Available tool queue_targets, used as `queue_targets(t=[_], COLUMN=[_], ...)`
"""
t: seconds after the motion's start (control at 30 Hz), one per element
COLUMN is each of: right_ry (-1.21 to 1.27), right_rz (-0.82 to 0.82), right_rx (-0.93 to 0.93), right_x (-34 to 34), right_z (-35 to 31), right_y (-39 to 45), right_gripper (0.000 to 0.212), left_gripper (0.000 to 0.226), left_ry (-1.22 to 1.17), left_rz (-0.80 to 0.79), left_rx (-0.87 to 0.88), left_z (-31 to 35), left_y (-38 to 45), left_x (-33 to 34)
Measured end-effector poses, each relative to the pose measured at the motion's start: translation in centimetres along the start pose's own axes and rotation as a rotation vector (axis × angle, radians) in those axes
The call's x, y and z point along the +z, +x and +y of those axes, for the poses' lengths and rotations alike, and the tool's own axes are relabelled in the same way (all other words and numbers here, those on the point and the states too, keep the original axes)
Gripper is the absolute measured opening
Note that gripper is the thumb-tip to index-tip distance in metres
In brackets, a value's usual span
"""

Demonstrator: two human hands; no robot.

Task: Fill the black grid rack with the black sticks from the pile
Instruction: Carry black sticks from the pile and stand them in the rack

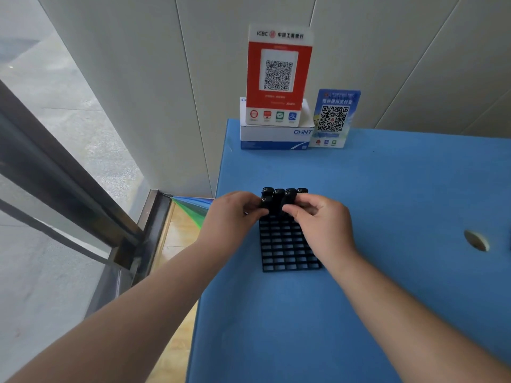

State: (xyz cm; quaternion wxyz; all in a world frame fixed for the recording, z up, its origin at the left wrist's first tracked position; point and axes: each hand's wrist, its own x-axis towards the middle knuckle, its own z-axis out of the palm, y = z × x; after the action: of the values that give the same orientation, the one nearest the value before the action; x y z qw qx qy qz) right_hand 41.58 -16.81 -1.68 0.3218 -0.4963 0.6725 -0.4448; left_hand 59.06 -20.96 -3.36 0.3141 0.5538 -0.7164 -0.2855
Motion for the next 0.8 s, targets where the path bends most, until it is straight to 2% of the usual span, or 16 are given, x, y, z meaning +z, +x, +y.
queue_targets(t=[0.13, 0.6, 0.8], right_ry=[-0.044, -0.197, -0.176], right_rz=[0.012, 0.045, 0.069], right_rx=[0.006, -0.074, -0.066], right_x=[1.1, 1.5, 1.8], right_z=[0.3, 0.2, 0.4], right_y=[0.2, 0.3, 0.0], right_gripper=[0.017, 0.016, 0.017], left_gripper=[0.014, 0.010, 0.009], left_ry=[-0.010, -0.072, -0.065], left_rz=[0.004, -0.010, -0.027], left_rx=[-0.026, -0.052, -0.045], left_z=[-0.1, -0.5, -0.7], left_y=[0.1, -0.2, -0.2], left_x=[0.1, 0.3, 0.1])
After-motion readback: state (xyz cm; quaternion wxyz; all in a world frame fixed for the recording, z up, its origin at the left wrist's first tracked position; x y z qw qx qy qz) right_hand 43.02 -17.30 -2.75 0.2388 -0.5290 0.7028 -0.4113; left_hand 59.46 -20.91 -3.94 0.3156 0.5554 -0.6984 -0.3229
